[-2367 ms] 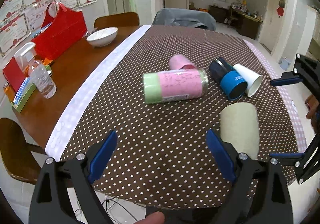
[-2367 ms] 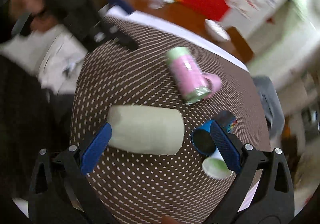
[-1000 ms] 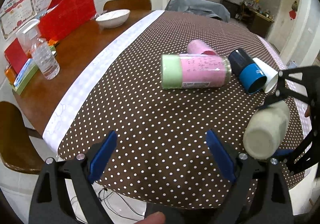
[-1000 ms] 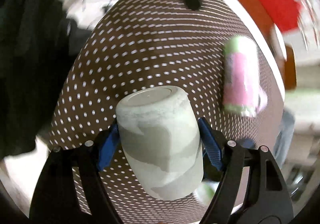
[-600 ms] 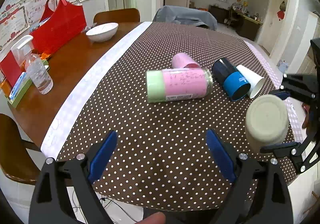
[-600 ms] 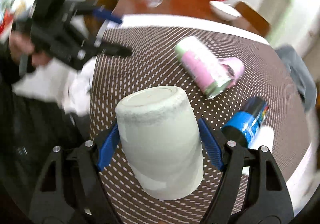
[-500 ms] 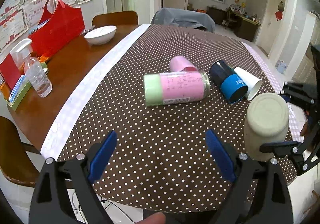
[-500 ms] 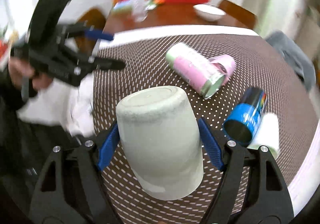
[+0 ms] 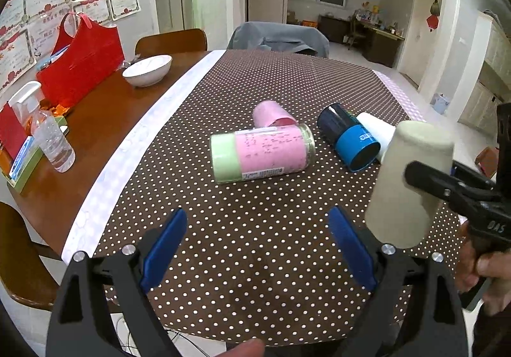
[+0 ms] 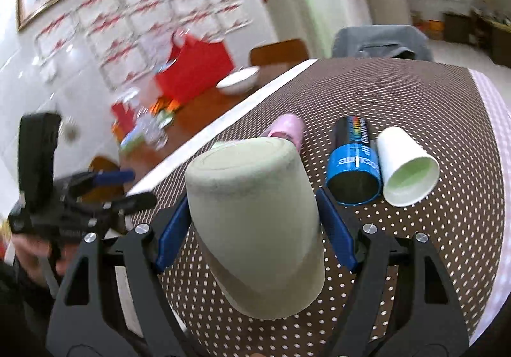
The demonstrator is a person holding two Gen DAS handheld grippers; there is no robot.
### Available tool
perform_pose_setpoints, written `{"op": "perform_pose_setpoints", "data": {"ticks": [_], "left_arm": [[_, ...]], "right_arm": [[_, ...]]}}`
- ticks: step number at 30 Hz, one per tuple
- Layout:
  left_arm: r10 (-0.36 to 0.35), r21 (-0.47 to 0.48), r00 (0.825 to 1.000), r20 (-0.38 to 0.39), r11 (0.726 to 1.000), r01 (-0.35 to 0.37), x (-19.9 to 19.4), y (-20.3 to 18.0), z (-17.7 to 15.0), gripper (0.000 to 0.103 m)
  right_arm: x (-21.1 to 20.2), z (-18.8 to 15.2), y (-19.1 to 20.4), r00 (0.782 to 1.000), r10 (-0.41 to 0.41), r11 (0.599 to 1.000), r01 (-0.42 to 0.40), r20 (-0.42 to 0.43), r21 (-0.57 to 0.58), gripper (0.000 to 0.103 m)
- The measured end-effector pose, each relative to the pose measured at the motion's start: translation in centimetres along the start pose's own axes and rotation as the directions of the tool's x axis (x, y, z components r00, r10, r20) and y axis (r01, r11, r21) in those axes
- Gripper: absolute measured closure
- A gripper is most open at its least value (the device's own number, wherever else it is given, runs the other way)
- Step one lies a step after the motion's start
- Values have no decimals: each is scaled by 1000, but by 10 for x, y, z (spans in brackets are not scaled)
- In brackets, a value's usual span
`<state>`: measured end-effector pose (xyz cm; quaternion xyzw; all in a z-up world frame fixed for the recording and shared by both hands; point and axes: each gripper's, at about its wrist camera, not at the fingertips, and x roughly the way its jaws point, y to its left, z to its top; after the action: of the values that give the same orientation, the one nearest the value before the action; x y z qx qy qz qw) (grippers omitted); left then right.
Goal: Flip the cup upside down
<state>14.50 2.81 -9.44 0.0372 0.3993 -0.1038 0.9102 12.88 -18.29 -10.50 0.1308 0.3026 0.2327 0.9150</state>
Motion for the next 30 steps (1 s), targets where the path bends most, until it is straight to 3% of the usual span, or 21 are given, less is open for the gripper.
{"op": "perform_pose_setpoints", "data": {"ticks": [9,19,25,30], "left_arm": [[-4,8,1000,4,1000,4,0,-8,-4,14],[9,12,1000,5,1000,-9,-4,-11,-11,14],[8,25,1000,16,1000,-8,-11,-18,-16,14],[11,37,999,39,999,-12,-24,-26,-21,14]], "right_arm": [[31,-20,-4,984,-174,984,172,38,55,28],[33,-37,4,975,-220,975,219,37,28,27],[16,-38,7,970,-234,972,232,62,43,7],[-2,-34,6,956,-283,957,277,72,83,6]]}}
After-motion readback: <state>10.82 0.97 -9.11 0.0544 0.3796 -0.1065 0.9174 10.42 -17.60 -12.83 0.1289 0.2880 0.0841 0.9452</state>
